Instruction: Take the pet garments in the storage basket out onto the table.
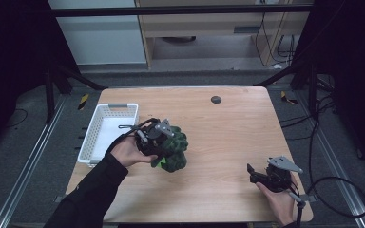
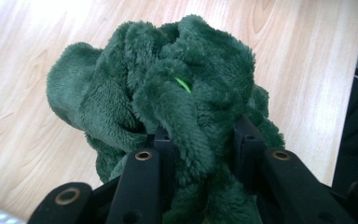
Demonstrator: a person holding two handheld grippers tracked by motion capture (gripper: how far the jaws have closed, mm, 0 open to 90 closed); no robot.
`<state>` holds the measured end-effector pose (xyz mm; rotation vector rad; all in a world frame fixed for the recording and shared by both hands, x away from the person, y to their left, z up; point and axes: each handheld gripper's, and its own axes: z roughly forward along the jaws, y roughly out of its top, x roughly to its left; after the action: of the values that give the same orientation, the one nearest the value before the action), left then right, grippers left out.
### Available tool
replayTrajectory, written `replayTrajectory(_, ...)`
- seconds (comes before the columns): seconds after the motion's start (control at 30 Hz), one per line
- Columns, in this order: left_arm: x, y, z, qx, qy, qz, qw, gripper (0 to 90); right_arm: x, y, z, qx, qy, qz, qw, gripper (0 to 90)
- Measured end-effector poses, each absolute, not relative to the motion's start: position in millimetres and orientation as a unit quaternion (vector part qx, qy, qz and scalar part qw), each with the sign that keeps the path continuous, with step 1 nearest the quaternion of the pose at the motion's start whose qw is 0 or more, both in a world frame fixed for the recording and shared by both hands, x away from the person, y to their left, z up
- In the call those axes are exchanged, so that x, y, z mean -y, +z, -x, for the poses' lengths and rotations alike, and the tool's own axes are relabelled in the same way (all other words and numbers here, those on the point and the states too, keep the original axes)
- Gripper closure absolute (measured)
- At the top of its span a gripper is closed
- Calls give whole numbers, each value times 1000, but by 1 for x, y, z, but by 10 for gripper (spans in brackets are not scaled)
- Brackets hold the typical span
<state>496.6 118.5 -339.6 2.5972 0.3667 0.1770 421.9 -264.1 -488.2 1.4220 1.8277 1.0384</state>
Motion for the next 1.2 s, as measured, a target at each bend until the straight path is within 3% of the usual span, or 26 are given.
replayTrajectory(1.2, -73, -395, -501, -84, 24, -973, 214, 684, 264, -488, -422, -689, 390, -527, 309, 126)
